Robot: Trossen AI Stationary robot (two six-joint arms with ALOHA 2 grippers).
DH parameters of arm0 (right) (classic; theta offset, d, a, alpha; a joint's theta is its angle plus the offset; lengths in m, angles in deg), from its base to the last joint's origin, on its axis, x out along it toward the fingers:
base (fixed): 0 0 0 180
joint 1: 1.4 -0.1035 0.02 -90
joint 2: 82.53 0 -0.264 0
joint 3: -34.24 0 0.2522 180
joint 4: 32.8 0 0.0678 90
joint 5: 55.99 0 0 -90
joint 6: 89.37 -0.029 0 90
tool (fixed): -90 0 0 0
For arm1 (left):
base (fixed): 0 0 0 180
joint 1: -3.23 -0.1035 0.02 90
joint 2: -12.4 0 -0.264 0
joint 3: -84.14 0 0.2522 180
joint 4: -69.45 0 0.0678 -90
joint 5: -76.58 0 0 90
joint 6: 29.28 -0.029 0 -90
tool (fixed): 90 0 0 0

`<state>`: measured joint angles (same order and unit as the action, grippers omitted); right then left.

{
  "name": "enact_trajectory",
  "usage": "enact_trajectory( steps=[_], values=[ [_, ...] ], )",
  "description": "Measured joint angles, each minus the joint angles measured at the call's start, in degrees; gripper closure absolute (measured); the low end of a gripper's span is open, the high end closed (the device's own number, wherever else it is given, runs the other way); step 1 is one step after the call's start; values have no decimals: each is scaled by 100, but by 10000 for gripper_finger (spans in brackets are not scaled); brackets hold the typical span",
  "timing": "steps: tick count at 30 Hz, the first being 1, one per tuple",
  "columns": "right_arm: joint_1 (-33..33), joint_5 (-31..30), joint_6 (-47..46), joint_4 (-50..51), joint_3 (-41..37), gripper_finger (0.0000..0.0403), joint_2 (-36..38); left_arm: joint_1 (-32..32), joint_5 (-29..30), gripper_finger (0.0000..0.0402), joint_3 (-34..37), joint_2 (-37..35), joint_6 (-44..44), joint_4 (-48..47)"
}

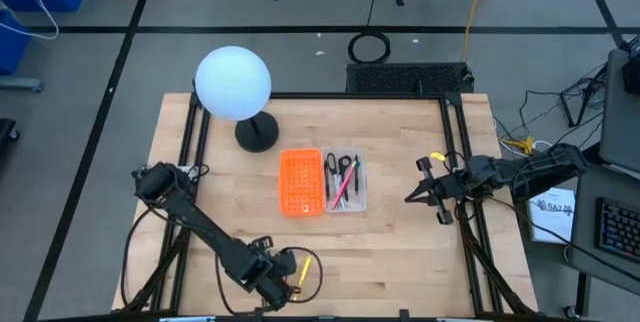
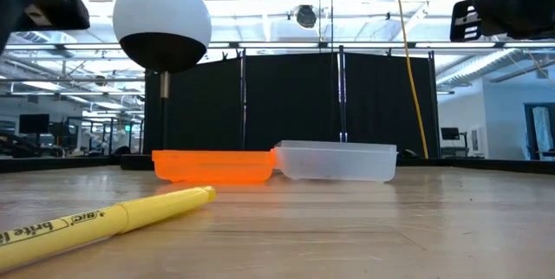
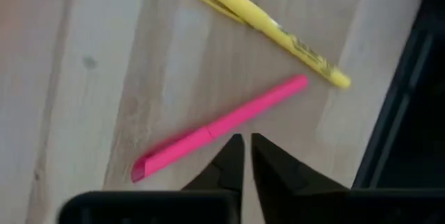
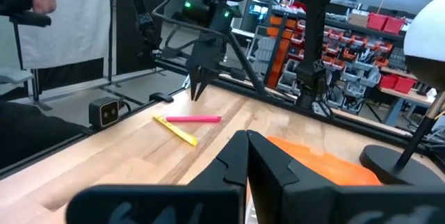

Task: Pick & place school supplies into a supply box
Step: Put the pink pen into the orange supply box

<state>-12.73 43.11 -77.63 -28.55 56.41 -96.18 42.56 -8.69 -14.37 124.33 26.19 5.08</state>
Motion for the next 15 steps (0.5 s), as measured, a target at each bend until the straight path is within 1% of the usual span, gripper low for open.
enact_trajectory(
  steps=[3, 6, 9, 12, 15],
  values=[
    [0, 0, -12, 110, 4, 403, -4, -76, -149, 323, 0, 5, -602, 15],
    [0, 0, -24, 156, 4, 403, -23, -70, -160, 277, 0, 5, -1647, 60],
    [0, -2, -55, 143, 4, 403, -33, -60, -171, 240, 0, 5, -2613, 79],
    [0, -2, -124, 155, 4, 403, -33, -125, -174, 220, 0, 33, -3568, 128],
    [0, -4, -204, 157, -1, 403, -33, -173, -79, 216, 0, 49, -4300, 121]
  ],
)
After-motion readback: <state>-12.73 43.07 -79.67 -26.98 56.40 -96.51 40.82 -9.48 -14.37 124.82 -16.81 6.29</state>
